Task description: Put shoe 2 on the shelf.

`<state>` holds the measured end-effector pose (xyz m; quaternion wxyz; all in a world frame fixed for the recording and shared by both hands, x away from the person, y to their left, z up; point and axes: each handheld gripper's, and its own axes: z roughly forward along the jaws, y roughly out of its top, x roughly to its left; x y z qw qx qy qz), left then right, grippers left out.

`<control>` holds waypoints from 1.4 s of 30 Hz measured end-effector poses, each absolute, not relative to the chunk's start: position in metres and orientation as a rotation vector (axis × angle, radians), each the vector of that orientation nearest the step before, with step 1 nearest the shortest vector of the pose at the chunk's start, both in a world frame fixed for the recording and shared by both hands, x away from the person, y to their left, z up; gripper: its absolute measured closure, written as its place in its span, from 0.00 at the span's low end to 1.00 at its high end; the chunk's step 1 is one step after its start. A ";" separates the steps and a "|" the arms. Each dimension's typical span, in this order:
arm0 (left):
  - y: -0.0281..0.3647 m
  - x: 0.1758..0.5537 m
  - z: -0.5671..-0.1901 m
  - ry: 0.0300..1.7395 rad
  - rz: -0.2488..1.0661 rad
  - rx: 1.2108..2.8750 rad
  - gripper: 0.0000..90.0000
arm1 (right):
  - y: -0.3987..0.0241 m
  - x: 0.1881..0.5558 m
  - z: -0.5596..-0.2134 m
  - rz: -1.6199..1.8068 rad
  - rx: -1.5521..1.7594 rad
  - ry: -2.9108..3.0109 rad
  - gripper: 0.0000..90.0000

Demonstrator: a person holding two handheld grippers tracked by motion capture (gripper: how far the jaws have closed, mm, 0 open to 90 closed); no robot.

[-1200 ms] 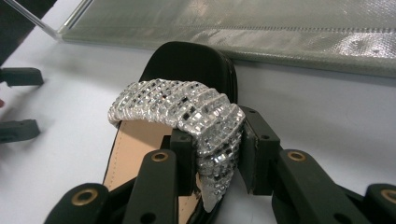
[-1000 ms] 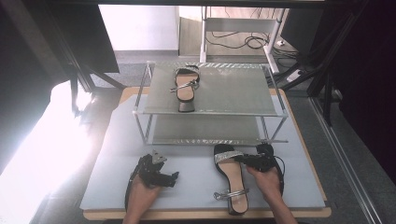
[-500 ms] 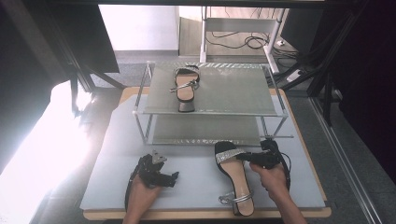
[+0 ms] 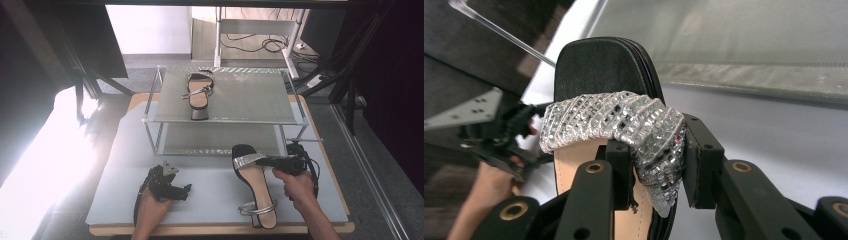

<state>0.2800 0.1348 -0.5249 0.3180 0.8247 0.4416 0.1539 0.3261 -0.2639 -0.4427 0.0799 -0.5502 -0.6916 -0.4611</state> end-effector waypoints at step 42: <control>0.135 0.280 -0.525 1.160 0.404 2.171 0.00 | -0.266 0.362 -0.339 -1.458 -1.666 -1.785 0.77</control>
